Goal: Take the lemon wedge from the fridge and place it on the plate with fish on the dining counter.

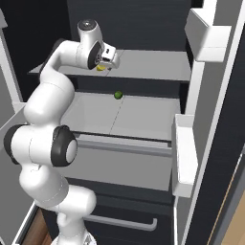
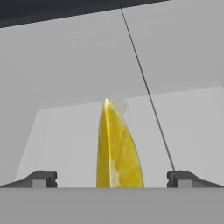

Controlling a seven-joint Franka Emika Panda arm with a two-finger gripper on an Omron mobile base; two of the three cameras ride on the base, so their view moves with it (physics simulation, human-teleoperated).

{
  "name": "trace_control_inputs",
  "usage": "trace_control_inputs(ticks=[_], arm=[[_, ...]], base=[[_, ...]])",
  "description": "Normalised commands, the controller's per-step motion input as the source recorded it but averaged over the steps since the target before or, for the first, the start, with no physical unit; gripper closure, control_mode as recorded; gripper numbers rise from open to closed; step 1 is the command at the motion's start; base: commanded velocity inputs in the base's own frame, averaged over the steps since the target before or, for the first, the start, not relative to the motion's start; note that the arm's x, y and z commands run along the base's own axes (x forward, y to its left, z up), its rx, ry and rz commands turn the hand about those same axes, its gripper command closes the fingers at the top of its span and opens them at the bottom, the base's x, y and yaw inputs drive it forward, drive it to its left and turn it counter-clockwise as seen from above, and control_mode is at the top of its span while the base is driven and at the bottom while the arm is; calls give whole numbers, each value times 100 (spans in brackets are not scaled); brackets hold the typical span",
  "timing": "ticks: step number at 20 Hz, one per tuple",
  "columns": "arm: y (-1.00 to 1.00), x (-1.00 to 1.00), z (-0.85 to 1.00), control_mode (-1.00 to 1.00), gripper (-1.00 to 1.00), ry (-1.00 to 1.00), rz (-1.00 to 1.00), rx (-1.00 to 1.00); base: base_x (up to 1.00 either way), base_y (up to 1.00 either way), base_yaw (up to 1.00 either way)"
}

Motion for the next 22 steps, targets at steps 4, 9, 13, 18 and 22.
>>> trace_control_inputs(ticks=[4, 9, 13, 18, 22], arm=[[0, 5, -26, -100, -100, 0, 1, 0], [0, 5, -21, -100, 100, 0, 0, 0], [0, 9, -8, -100, 100, 4, 0, 0], [0, 0, 0, -100, 100, 0, 0, 0], [0, 0, 0, -100, 100, 0, 0, 0]], base=[[0, 0, 0], [0, 0, 0], [0, 0, 0], [0, 0, 0], [0, 0, 0]])
